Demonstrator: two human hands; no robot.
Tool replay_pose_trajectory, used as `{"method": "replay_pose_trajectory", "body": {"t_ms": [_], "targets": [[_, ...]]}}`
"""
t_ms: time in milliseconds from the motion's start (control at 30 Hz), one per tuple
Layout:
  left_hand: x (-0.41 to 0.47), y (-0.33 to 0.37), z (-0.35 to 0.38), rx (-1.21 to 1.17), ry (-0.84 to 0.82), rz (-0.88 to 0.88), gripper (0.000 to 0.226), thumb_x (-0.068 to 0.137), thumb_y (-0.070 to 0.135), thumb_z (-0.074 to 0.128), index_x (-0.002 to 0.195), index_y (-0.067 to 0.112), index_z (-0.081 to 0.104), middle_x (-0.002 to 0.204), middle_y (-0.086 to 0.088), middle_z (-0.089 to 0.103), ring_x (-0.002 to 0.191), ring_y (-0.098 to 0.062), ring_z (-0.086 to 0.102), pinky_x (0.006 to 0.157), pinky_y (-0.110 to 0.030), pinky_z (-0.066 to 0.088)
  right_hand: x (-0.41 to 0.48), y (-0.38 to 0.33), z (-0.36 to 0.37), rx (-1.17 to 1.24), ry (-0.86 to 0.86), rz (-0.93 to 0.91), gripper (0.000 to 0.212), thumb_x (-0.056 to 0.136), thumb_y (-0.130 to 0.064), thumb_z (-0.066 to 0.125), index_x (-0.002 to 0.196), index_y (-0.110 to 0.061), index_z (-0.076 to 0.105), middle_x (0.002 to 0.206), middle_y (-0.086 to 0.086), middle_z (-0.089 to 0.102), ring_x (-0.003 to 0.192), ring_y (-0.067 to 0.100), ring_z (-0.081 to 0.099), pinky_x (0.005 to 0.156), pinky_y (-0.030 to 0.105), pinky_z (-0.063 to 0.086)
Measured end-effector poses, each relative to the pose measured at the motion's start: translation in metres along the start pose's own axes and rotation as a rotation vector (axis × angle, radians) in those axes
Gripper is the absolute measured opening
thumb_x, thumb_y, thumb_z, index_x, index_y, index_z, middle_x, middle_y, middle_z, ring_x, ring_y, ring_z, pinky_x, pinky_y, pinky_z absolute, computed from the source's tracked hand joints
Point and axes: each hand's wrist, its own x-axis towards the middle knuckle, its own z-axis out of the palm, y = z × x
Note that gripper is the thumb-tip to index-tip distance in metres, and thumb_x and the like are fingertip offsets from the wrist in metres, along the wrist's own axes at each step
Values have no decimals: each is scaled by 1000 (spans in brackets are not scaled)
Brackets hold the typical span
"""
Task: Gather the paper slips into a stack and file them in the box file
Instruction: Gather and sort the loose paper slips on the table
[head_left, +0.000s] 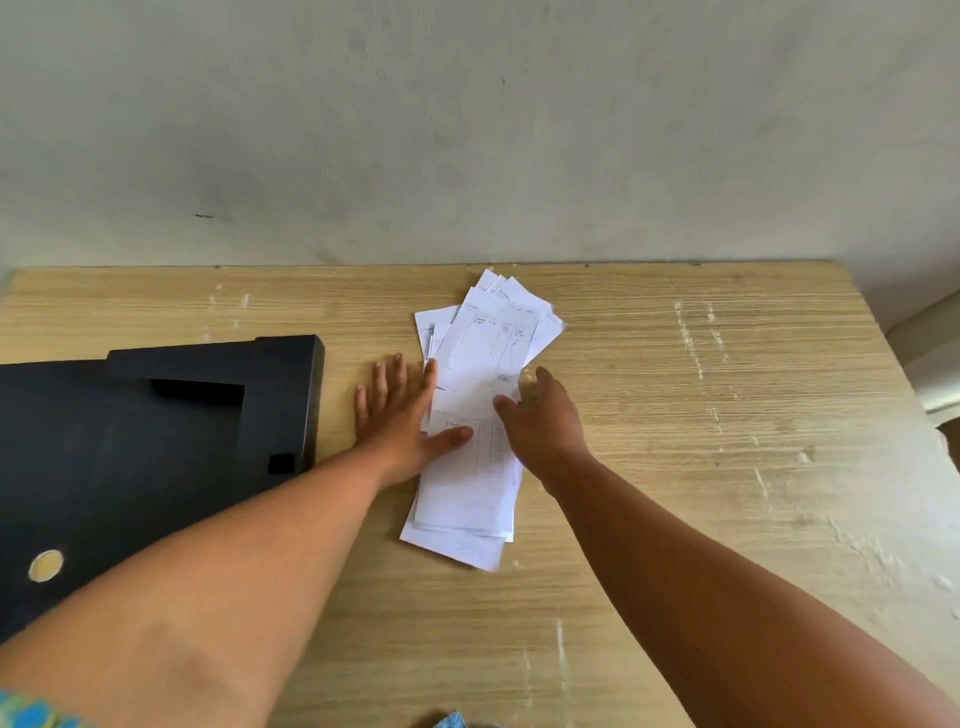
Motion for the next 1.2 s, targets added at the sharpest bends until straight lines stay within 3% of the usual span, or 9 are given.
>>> {"method": "replay_pose_trajectory", "body": {"t_ms": [200, 367, 500, 600, 733, 833, 900, 1033, 1200], "targets": [[2, 0, 4, 130, -29, 5, 112, 79, 84, 45, 156, 39, -23, 159, -9, -45, 141, -31, -48, 118, -56, -22, 28, -27, 11, 99, 31, 20, 77, 84, -39, 63, 149, -12, 31, 147, 11, 45, 139, 34, 37, 112, 52, 38], [3, 3, 0, 152, -53, -16, 108, 84, 78, 46, 155, 39, -26, 158, -9, -46, 142, -32, -48, 118, -56, -22, 47, -41, 11, 356, 80, 166, 80, 84, -29, 69, 150, -15, 25, 133, 7, 61, 119, 31, 61, 94, 50, 55], [2, 3, 0, 157, -55, -22, 108, 85, 77, 47, 155, 39, -27, 158, -8, -47, 141, -30, -48, 118, -56, -22, 59, -40, 7, 429, 47, 260, 51, 83, -25, 72, 127, -12, 50, 115, 4, 66, 104, 27, 64, 70, 37, 57], [3, 3, 0, 156, -55, -32, 109, 84, 78, 47, 155, 40, -26, 157, -6, -48, 141, -29, -50, 118, -55, -22, 60, -43, 9, 85, 77, 197, 49, 78, -37, 67, 121, -16, 57, 134, 7, 52, 129, 30, 44, 103, 49, 44], [3, 2, 1, 123, -51, -29, 109, 83, 79, 48, 156, 41, -24, 158, -5, -47, 141, -29, -50, 118, -55, -23, 66, -51, 10, 55, 155, 130, 74, 81, -29, 71, 144, -12, 37, 162, 13, 13, 143, 35, 23, 113, 47, 35], [3, 1, 3, 102, -38, -21, 110, 82, 79, 49, 156, 40, -22, 159, -6, -46, 142, -30, -48, 118, -56, -23, 75, -57, 5, 224, 168, 142, 93, 79, -25, 76, 153, -12, 22, 153, 12, 30, 133, 36, 44, 105, 49, 47], [3, 1, 3, 95, -36, -19, 110, 82, 79, 50, 156, 40, -22, 159, -6, -45, 142, -30, -48, 118, -56, -23, 79, -60, -2, 363, 161, 198, 95, 75, -25, 82, 150, -11, 26, 145, 11, 41, 122, 33, 56, 96, 47, 53], [4, 1, 2, 92, -40, -15, 110, 82, 78, 49, 156, 40, -22, 158, -6, -46, 141, -30, -49, 117, -56, -24, 80, -63, -6, 467, 33, 229, 68, 71, -21, 89, 124, -10, 49, 106, 1, 64, 95, 23, 65, 78, 39, 57], [2, 3, 2, 101, -42, -26, 109, 83, 78, 48, 156, 39, -22, 158, -6, -46, 141, -30, -49, 117, -55, -24, 76, -59, 6, 407, -13, 207, 49, 68, -26, 87, 110, -16, 65, 101, 0, 74, 90, 24, 72, 79, 44, 62]]}}
